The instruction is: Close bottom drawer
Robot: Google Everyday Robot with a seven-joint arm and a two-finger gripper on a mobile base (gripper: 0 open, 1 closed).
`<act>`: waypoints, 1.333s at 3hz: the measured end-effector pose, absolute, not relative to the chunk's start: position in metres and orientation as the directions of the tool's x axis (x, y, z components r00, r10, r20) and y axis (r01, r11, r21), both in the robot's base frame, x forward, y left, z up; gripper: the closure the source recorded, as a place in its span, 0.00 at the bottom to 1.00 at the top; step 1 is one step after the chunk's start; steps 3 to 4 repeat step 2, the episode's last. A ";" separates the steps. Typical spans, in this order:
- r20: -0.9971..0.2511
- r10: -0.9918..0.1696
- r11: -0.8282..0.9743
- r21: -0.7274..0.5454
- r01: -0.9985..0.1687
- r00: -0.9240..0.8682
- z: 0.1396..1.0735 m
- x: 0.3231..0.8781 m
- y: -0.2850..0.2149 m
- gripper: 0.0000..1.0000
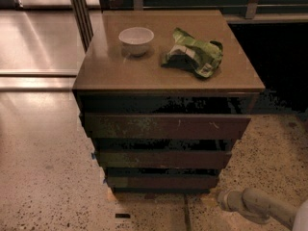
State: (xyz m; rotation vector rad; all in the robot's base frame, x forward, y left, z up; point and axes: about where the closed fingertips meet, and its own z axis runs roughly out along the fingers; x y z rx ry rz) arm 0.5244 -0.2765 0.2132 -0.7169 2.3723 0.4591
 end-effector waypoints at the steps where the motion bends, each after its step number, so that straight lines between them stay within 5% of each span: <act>1: -0.642 -0.379 0.793 0.145 -0.591 -0.667 0.213 0.524 -0.276 0.00; 4: -0.642 -0.379 0.793 0.145 -0.591 -0.667 0.213 0.524 -0.276 0.00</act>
Offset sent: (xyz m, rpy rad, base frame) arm 0.0000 0.0000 0.0000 0.0000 0.0000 0.0000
